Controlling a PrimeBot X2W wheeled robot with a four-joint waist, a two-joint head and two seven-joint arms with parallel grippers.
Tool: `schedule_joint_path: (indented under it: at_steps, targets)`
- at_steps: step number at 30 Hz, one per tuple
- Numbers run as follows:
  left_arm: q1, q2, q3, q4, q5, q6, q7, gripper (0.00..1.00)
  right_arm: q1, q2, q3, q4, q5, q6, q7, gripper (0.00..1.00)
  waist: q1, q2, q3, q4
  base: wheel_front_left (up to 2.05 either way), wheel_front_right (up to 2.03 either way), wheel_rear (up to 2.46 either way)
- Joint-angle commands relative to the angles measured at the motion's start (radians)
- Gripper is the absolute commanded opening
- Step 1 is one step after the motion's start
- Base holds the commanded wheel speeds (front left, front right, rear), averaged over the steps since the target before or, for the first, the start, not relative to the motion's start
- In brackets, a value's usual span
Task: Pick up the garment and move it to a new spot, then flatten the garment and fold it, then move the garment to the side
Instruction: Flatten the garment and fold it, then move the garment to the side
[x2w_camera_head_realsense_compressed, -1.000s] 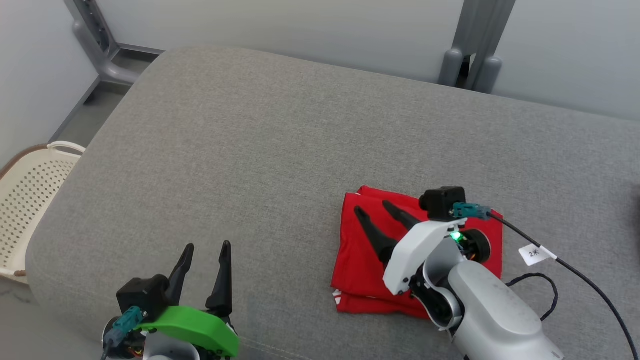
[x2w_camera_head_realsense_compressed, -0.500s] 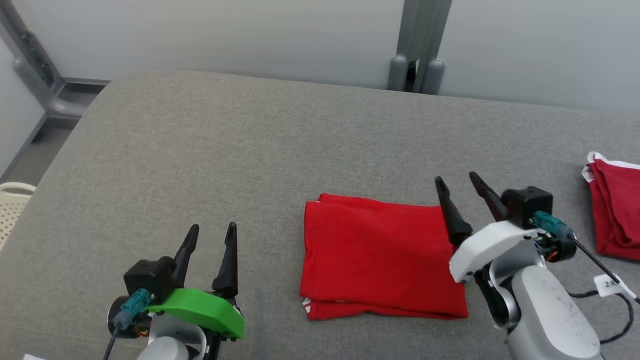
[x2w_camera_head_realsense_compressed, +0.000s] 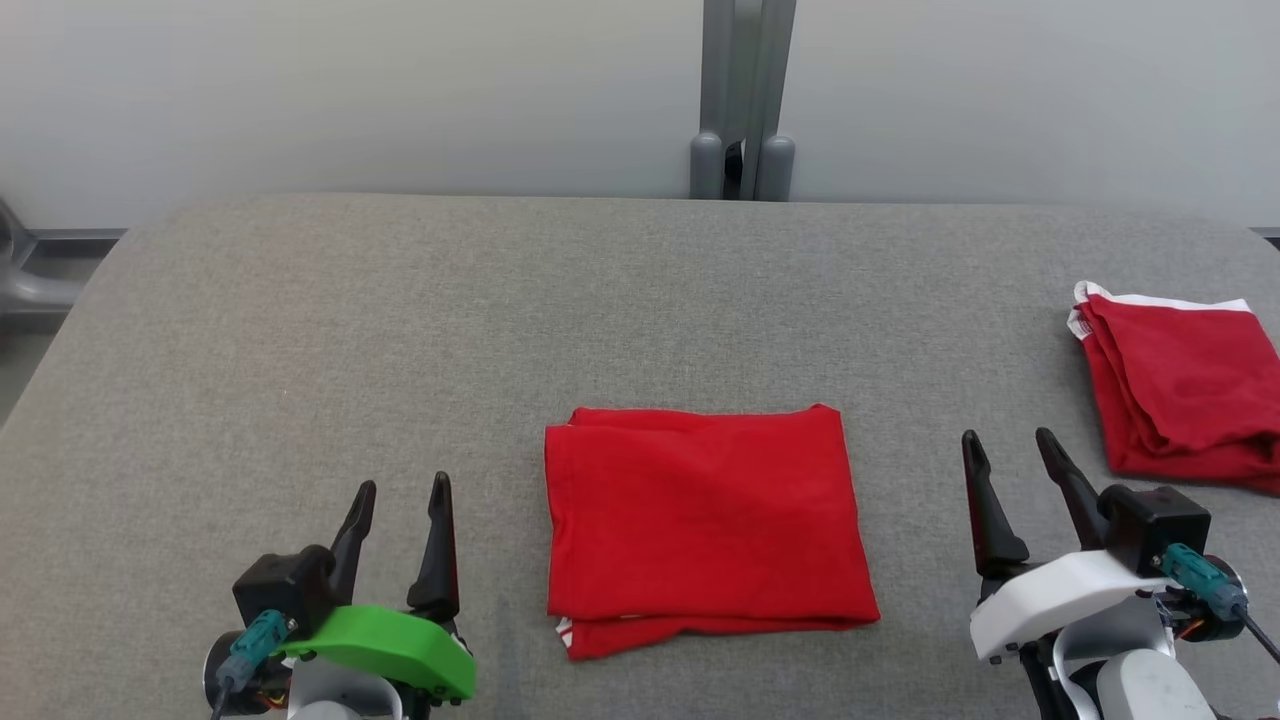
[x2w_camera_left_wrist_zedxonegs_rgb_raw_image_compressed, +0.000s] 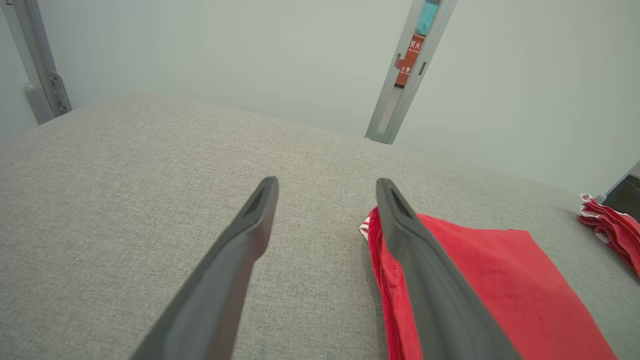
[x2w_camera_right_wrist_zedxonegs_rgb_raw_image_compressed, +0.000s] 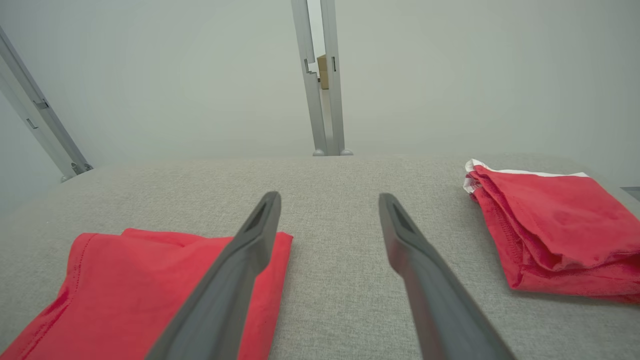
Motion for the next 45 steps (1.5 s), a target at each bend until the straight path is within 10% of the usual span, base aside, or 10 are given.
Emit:
schedule_joint_path:
  at_steps: [1, 28, 45]
  targets:
    - [0.018, 0.000, 0.008, 0.004, 0.015, -0.005, -0.007, 1.00, 0.018, 0.000, 0.004, -0.010, 0.010, 0.000, -0.009, 1.00, 0.0000, -0.0001, -0.005, -0.010, 0.00, 0.00, 0.00]
    - [0.039, -0.021, 0.054, 0.013, 0.059, -0.029, -0.007, 1.00, 0.010, 0.000, 0.034, 0.041, 0.028, 0.000, 0.038, 1.00, 0.0000, -0.0001, 0.004, -0.004, 0.00, 0.00, 0.00]
    - [0.003, -0.027, 0.047, 0.008, 0.077, -0.028, -0.006, 1.00, -0.144, -0.001, 0.002, 0.201, 0.026, 0.000, 0.282, 1.00, 0.0000, -0.0001, 0.084, 0.155, 0.00, 0.00, 0.00]
